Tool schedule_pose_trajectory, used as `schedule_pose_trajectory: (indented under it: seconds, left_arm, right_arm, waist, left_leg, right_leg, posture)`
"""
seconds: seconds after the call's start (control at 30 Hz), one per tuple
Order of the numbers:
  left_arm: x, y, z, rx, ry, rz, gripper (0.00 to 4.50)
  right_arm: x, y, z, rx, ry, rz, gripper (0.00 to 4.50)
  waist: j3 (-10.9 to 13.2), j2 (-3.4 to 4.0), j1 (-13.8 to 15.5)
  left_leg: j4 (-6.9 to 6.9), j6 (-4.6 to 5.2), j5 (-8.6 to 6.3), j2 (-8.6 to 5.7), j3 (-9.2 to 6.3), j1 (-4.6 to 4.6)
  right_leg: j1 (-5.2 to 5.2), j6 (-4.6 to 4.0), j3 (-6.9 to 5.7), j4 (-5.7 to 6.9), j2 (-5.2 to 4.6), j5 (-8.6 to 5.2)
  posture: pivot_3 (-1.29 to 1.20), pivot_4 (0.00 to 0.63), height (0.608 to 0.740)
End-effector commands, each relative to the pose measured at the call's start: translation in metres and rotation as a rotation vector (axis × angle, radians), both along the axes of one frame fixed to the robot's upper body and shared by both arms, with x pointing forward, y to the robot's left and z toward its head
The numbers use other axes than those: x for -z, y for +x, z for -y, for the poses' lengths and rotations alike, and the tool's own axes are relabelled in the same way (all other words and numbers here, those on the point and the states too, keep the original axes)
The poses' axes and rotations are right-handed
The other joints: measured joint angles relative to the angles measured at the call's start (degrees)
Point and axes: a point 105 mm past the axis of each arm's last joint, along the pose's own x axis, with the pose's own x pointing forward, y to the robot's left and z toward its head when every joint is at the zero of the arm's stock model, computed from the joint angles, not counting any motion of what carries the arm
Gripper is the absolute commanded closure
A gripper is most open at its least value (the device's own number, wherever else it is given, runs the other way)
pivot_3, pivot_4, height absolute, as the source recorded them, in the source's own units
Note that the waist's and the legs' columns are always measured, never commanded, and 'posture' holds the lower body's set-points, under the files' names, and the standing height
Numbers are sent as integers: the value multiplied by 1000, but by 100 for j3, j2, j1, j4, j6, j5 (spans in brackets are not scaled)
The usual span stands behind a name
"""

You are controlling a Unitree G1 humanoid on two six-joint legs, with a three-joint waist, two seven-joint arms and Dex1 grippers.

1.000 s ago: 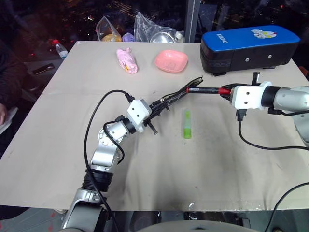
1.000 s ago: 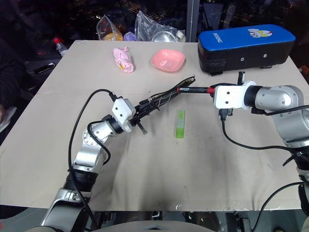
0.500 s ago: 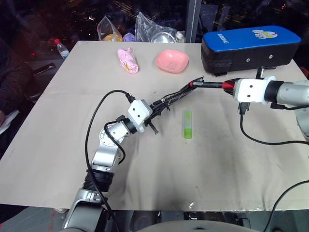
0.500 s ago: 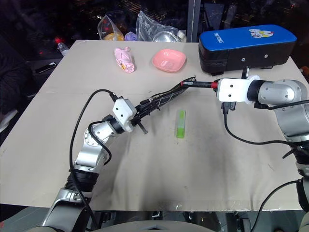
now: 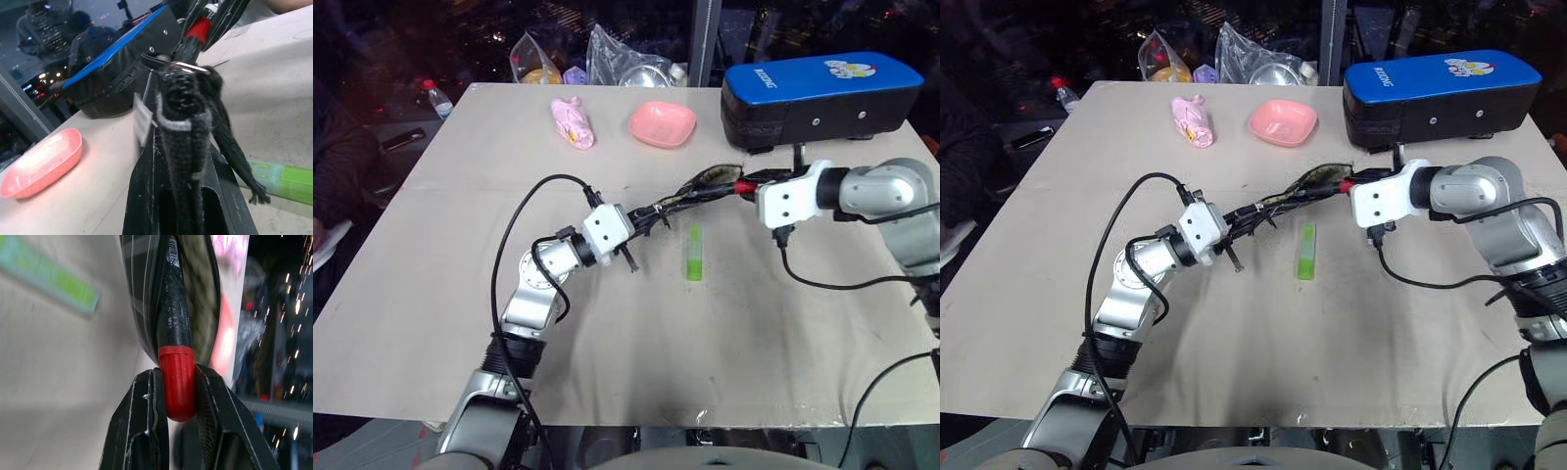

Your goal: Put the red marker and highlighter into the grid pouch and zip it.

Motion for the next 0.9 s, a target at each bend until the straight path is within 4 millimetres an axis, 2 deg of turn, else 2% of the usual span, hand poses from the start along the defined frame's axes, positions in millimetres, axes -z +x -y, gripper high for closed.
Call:
schedule_pose_trajectory:
  seconds: [0.03,0.27,0.4,0.43,0.53,0.57,0.67,0.77,0.83,0.9]
  left_arm:
    - [-14,0,1,30,16,70,4500]
    - [-16,0,3,91,35,89,4500]
    - [-16,1,3,97,2,68,4500]
    - [-16,3,2,86,-6,65,4500]
    - [-14,5,1,63,-13,60,4500]
    - [-14,6,0,52,-16,56,4500]
    - [-12,9,-5,12,-34,48,4500]
    - [-12,11,-17,-62,-70,41,4500]
    - [-13,12,-23,-97,-89,37,4500]
    - [-15,13,-29,-130,-106,35,4500]
  right_arm:
    - [-8,-1,-10,-78,-34,53,4277]
    - [-6,-1,-32,-201,-51,90,4277]
    - [-2,1,-37,-205,-12,40,4277]
    - [0,2,-36,-186,-2,12,3208]
    - [-2,3,-33,-158,41,-21,1903]
    - [-8,3,-33,-150,93,-20,1533]
    - [-30,-2,-27,-113,292,-92,23]
    - [-52,-24,-19,-59,631,-313,23]
    - [-49,-39,-20,-29,754,-447,23]
    - [-35,-52,-26,14,805,-534,23]
  waist:
    - [0,0,16]
    - [0,0,19]
    - [0,0,22]
    - [0,0,22]
    - [0,0,22]
    - [0,0,20]
    - [0,0,21]
    - [0,1,31]
    - [-1,1,30]
    - [-2,2,23]
  left_leg:
    - [1,0,0,0,0,0]
    - [4,0,0,0,1,0]
    - [4,0,0,1,1,0]
    - [5,0,0,1,2,0]
    - [6,0,0,1,1,-1]
    - [6,0,0,1,0,-1]
    - [6,0,0,1,-1,-1]
    - [5,0,0,2,-7,-5]
    - [3,1,0,3,-14,-9]
    - [4,1,0,3,-17,-9]
  right_leg:
    - [0,0,-1,0,0,0]
    - [0,0,-1,1,0,0]
    - [0,0,-2,3,0,0]
    - [0,0,-2,4,-1,0]
    - [0,-1,-2,4,-2,0]
    - [0,-1,-3,4,-2,0]
    - [0,-1,-3,6,-2,1]
    - [0,-1,-10,5,-7,1]
    - [1,-1,-18,3,-10,1]
    - [2,-1,-20,6,-12,1]
  posture:
    - [0,150,716]
    - [0,150,716]
    - [0,150,716]
    - [0,150,716]
    - [0,150,716]
    - [0,150,716]
    - [0,150,716]
    - [0,150,716]
    - [0,150,716]
    - [0,150,716]
